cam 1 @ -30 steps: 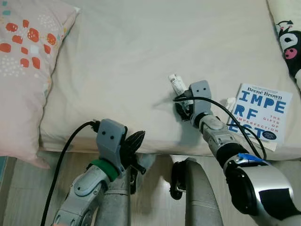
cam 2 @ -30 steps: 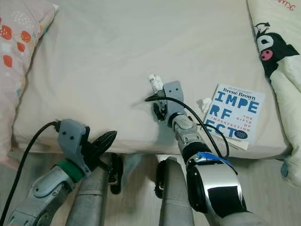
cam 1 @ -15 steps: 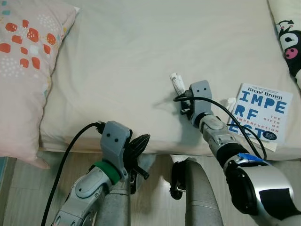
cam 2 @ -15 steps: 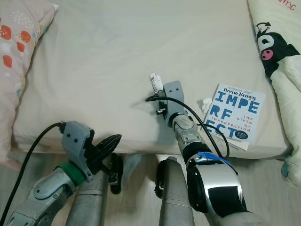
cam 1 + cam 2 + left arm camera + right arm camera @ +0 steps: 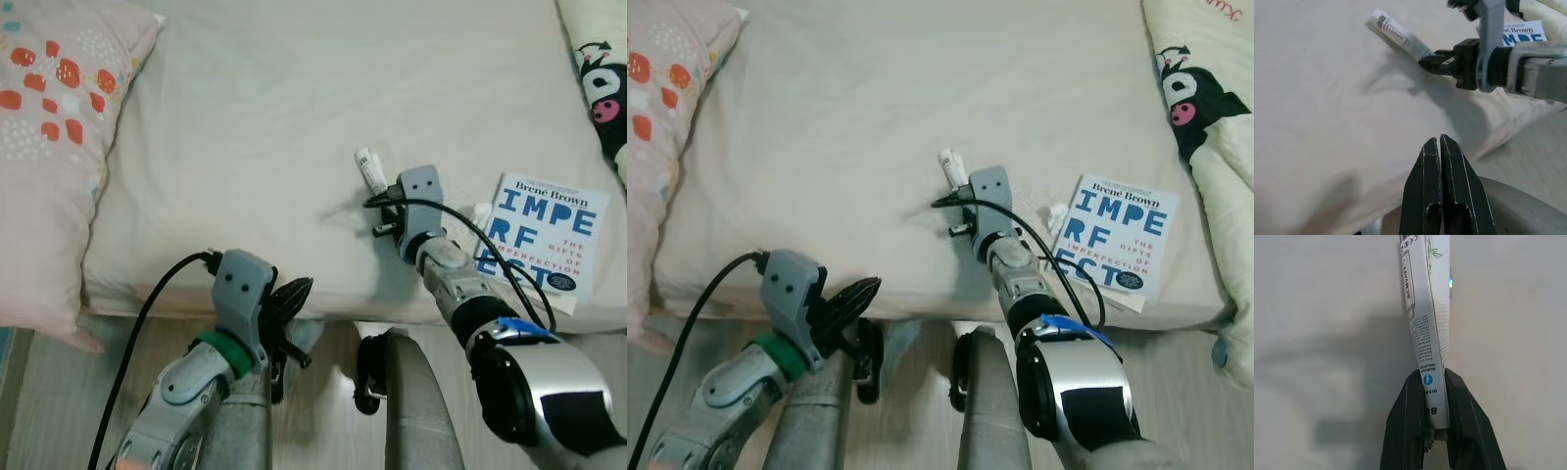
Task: Clean up the room
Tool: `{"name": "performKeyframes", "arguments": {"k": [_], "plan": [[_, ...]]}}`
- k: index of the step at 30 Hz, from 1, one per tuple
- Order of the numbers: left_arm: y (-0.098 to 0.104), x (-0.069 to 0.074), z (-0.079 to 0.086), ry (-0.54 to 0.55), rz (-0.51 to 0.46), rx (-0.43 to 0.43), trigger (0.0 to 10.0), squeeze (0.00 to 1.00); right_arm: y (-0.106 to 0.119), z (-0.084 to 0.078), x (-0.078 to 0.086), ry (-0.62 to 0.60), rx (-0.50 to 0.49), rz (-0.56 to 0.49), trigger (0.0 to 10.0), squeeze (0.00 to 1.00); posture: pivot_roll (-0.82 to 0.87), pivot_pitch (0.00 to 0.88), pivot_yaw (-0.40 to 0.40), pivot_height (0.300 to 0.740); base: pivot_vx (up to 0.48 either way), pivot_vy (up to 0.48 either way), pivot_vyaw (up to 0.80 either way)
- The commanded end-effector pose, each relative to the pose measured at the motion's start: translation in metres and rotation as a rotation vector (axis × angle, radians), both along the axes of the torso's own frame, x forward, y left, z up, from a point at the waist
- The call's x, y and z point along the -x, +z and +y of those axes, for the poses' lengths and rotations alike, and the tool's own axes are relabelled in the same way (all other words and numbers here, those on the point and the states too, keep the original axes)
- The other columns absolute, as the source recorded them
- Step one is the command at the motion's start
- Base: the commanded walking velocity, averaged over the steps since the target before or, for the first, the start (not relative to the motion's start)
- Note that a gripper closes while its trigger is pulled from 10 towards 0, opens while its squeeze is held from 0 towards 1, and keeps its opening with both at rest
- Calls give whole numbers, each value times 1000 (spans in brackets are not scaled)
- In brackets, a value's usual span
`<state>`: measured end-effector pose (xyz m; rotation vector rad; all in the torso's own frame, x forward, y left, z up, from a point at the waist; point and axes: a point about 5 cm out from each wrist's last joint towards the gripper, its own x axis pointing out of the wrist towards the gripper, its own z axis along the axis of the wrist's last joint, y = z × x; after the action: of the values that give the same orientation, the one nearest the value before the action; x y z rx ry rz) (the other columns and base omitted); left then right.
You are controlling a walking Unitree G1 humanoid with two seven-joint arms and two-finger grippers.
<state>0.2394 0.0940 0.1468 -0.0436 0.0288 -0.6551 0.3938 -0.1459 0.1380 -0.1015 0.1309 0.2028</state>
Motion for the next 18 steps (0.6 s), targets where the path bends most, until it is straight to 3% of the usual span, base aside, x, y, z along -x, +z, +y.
{"name": "performKeyframes", "arguments": {"k": [1,4,5,9,13,18], "plan": [[-14,-3,3,20,43,-1,10000,0,-9,-1,4,-12,-35,20,0,0,223,383,15,640,0,0,0],[-20,-15,8,62,56,6,10000,0,-5,1,3,-13,-66,-13,0,0,172,336,15,640,0,0,0],[-29,-29,15,136,81,12,10000,0,0,5,3,-15,-118,-71,0,0,152,305,17,640,0,0,0],[-37,-37,21,210,95,-3,10000,0,1,7,6,-27,-186,-122,0,0,138,275,19,640,0,0,0],[-57,-51,42,430,153,-71,10000,0,-9,16,17,-15,-209,-184,0,0,87,211,38,640,0,0,0],[-61,-57,47,475,161,-49,10000,0,-20,16,29,-44,-244,-213,0,0,74,176,51,640,0,0,0]]}}
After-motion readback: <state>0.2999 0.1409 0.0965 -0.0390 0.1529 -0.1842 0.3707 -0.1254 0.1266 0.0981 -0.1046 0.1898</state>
